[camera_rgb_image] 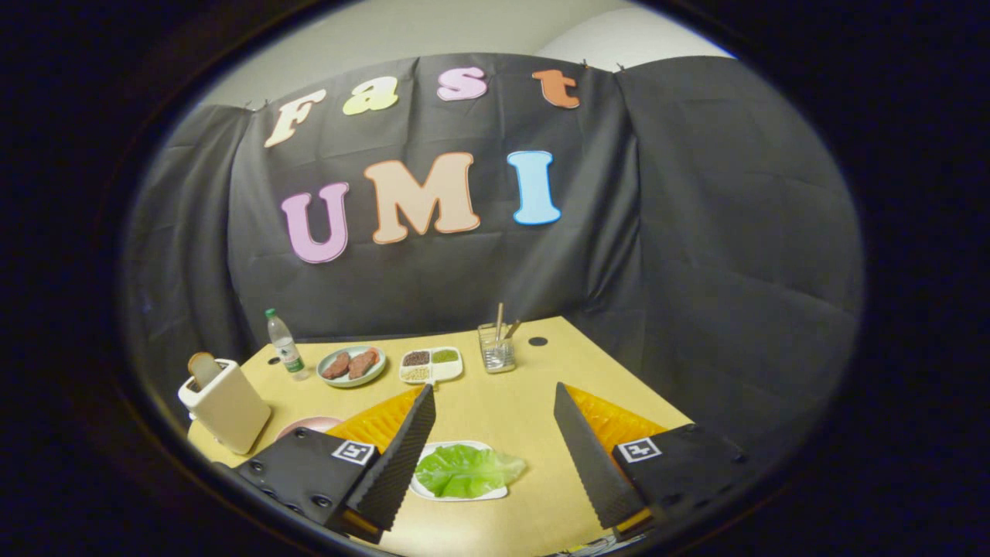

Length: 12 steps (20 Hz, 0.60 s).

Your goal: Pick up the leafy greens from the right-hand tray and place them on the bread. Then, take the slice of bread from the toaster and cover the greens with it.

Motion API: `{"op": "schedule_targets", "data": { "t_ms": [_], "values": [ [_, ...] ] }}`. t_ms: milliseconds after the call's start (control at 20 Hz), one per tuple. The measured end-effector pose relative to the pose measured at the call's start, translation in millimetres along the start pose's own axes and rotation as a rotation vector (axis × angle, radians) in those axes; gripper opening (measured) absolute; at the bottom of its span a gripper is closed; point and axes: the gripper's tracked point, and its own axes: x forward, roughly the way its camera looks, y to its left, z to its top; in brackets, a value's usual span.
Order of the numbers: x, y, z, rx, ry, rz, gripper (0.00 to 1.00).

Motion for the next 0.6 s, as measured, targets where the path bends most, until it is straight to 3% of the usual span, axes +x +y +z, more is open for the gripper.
{"op": "schedule_targets", "data": {
  "t_ms": [300, 600],
  "values": [
    [30.3, 0.5, -31.4, 0.011, 0.101, 0.066, 0.97],
    [69.4, -9.2, -89.5, -0.077, 0.271, 0.143, 0.97]
  ]
}}
